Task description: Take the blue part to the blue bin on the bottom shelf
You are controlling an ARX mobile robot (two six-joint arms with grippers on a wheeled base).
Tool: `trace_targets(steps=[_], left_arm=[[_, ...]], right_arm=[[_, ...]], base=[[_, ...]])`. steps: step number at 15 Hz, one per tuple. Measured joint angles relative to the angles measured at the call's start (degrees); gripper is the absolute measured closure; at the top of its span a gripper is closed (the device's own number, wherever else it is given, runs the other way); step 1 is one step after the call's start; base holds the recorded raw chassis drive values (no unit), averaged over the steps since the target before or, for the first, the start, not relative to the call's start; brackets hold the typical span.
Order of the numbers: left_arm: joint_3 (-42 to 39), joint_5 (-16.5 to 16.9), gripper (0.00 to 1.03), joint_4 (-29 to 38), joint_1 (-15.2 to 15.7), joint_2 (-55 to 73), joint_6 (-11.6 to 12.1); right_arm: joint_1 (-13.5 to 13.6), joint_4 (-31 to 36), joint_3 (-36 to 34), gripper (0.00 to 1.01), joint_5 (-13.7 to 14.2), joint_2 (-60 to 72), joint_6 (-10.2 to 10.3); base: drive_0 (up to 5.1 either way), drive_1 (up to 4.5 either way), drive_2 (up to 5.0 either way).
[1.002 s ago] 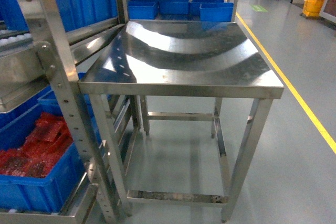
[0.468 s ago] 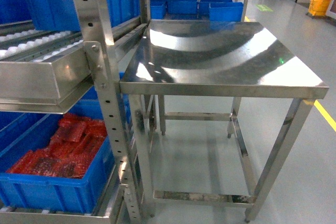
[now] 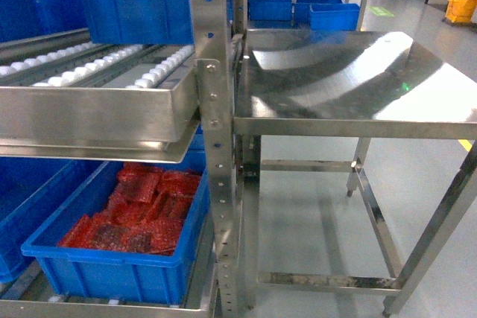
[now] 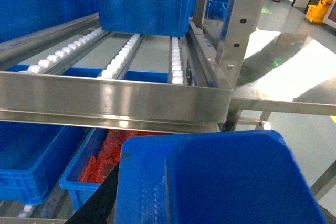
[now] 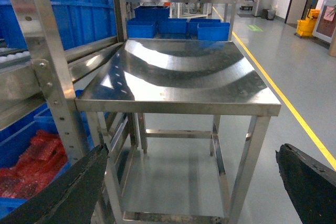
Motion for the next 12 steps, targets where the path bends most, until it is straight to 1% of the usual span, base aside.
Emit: trace_targets(steps=[12], left_arm=[[0.00, -0.09, 0.60, -0.07, 0.00, 0.00, 0.00]], right_arm=[[0.00, 0.07, 0.00, 0.03, -0.02, 0.00, 0.00]], base=[[-5.1, 2.36, 2.4]])
